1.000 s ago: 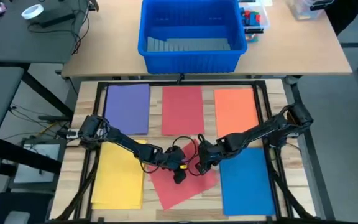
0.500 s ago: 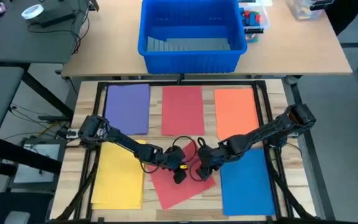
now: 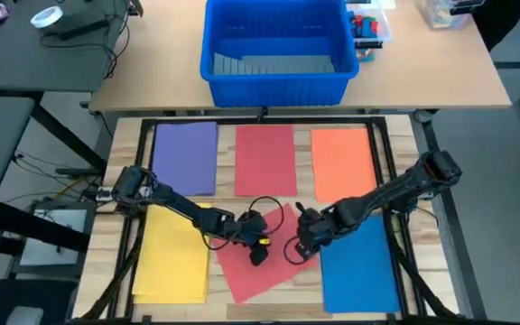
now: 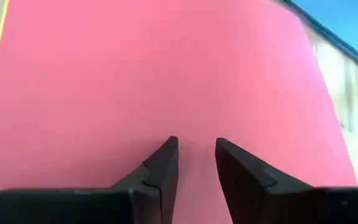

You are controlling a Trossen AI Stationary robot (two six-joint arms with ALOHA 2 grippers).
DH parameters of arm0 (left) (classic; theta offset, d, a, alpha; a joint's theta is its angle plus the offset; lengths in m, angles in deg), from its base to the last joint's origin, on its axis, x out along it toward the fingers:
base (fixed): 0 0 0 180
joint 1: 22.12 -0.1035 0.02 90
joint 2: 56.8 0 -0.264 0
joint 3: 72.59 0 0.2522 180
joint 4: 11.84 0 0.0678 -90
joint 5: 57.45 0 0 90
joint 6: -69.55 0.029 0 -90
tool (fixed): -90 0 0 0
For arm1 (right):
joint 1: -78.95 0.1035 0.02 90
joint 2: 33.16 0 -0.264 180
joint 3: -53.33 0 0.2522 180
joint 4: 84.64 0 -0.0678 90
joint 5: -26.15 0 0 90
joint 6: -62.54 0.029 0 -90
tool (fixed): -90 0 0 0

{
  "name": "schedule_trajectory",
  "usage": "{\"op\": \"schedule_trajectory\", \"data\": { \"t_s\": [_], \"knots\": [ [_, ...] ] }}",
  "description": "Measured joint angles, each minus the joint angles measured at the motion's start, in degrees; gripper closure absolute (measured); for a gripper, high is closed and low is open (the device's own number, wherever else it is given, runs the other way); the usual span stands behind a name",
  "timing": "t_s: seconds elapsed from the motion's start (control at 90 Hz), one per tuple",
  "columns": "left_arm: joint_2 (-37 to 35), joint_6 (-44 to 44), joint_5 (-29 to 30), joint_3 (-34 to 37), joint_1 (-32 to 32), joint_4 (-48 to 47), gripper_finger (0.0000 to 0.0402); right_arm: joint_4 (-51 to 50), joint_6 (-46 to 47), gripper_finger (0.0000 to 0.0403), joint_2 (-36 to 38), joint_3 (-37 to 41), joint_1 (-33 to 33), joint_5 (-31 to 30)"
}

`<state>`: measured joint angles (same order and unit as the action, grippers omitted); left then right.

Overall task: Organize paper
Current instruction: Stack the pink colored paper on top of the other pink colored paper

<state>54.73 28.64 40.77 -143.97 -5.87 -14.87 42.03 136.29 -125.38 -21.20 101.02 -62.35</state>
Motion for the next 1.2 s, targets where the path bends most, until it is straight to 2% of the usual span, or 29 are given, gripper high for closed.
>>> {"op": "schedule_trajectory", "data": {
  "t_s": [0.133,0.267,0.489,0.878,1.2],
  "knots": [
    [-2.7,0.5,-0.5,0.0,0.4,-0.6,0.0308,3.0,0.3,0.0235,0.0,-0.1,0.0,-4.8],
    [-1.2,0.5,-0.6,-0.1,1.5,-0.7,0.0308,3.2,0.4,0.0235,-3.0,0.0,-1.2,-6.8],
    [0.3,-0.1,-0.4,-0.3,1.9,-4.0,0.0308,11.6,-0.7,0.0235,-10.0,0.0,-2.3,-3.1],
    [0.2,1.6,0.0,-0.4,2.3,-8.5,0.0308,9.8,-0.9,0.0235,-11.6,0.0,-1.9,-2.7],
    [0.2,2.0,-0.1,-0.3,2.6,-8.6,0.0308,8.7,-3.8,0.0235,-12.6,-0.2,-1.8,-2.8]
  ]
}}
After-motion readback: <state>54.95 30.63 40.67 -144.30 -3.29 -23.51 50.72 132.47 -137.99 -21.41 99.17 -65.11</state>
